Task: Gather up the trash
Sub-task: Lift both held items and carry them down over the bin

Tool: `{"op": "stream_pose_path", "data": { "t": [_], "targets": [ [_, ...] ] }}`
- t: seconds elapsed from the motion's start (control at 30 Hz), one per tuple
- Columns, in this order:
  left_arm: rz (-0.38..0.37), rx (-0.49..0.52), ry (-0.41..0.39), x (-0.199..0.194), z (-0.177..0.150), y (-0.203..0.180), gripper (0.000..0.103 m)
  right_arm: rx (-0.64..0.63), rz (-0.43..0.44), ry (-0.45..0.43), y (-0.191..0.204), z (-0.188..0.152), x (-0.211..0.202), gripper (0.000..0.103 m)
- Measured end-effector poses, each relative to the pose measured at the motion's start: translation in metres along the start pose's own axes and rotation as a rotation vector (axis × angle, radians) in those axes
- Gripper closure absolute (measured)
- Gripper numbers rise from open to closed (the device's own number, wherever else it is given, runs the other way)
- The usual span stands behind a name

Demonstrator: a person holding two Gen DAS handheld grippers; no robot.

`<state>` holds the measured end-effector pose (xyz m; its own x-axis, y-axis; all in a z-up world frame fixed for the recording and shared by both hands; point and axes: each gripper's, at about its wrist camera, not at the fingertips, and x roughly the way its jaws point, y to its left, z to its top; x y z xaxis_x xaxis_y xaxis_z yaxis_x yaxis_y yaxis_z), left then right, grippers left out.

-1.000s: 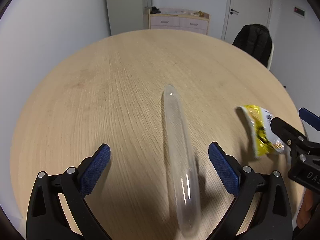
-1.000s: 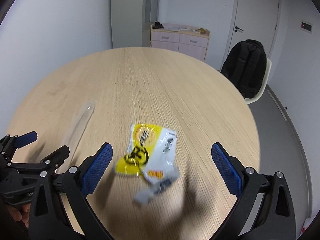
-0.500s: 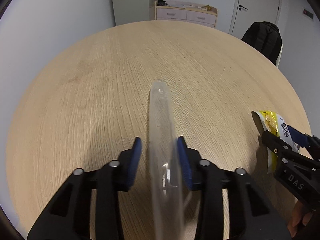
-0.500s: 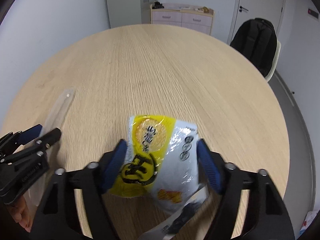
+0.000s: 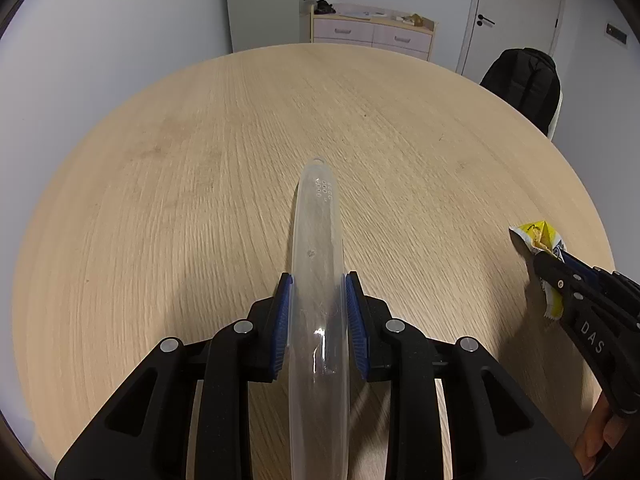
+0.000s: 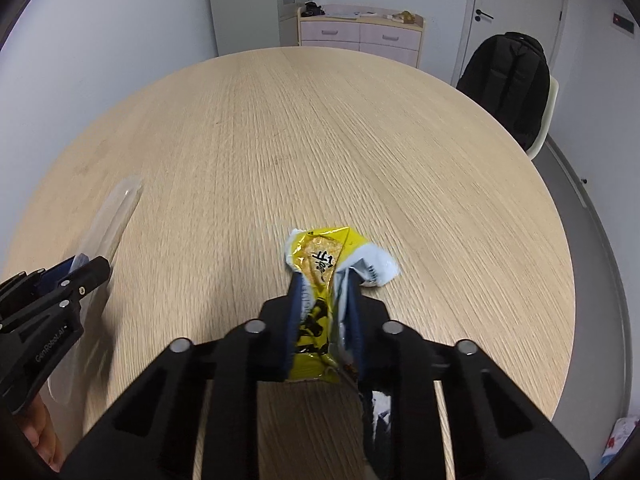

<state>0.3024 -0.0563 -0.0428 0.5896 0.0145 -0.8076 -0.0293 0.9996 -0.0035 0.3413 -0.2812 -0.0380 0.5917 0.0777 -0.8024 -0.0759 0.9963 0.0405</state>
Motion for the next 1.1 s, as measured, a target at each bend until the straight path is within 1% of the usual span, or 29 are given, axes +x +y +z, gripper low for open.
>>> {"op": "stream_pose_path", "data": {
  "t": [0.13, 0.5, 0.87, 1.1],
  "targets": [
    [-0.002, 0.002, -0.007, -0.006, -0.003, 0.001, 0.077, 0.018, 0.0, -0.021, -0.002, -0.001, -0.008, 0.089],
    [-0.021, 0.0, -0.03, -0.035, -0.013, 0.003, 0.077, 0.004, -0.021, -0.07, 0.002, -0.009, -0.042, 0.089],
    [-0.03, -0.01, -0.061, -0.066, -0.032, 0.011, 0.077, -0.004, -0.019, -0.103, 0.007, -0.023, -0.078, 0.089],
    [-0.029, -0.015, -0.091, -0.094, -0.049, 0.015, 0.077, -0.011, -0.013, -0.13, 0.013, -0.034, -0.102, 0.089]
  ]
}}
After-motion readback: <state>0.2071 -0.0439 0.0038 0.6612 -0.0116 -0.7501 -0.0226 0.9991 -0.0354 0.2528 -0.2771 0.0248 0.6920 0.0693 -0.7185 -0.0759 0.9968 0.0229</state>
